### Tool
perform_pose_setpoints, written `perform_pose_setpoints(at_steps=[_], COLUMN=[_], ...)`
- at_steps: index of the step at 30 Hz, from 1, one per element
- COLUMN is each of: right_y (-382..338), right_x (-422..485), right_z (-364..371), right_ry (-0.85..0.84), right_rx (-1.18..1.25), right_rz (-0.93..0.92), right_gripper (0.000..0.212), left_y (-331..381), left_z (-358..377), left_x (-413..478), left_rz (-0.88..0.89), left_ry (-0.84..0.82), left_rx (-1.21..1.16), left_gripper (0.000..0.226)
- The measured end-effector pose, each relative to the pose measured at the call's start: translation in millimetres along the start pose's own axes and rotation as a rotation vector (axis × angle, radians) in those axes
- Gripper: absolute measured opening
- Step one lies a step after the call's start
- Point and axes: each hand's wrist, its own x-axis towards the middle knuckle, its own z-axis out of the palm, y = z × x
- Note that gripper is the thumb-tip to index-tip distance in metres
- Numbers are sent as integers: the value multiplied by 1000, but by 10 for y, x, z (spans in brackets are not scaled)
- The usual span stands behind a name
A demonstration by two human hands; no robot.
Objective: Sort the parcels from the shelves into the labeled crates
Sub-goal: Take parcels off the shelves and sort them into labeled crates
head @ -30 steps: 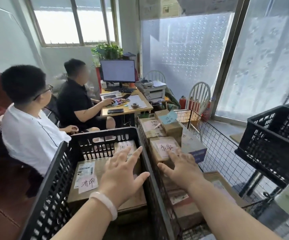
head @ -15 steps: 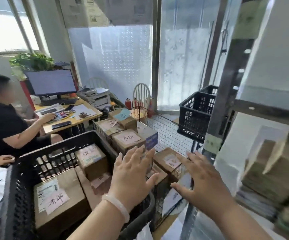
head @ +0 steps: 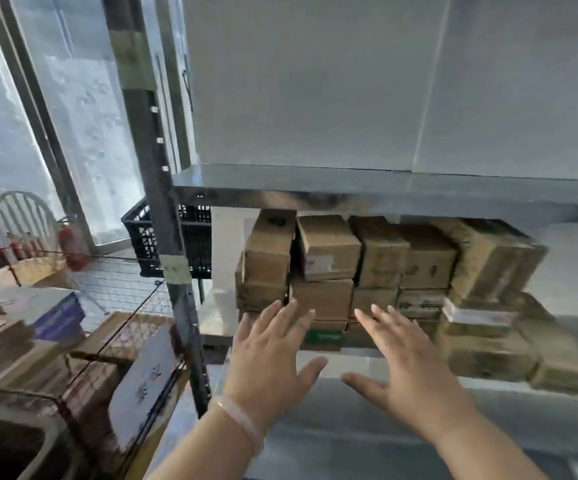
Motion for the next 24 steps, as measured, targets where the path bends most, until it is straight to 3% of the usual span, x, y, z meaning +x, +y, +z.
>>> perform_pose_setpoints(at_steps=[8,17,24], right_y=[1538,3616,4785], right_x=[-589,-914,-636], right_z=[-325,-376,15], right_ry=[36,-54,-138], right_rx=[-25,-2,92], right_rz=[203,420,520], right_gripper=[92,80,68], left_y=[1612,3371,3995], left_z=[572,1446,1847], left_x=[625,1277,1560], left_rz=[225,212,140], left_ry=[-56,-139,-193], left_rx=[-77,-153,-168], left_gripper=[74,71,69])
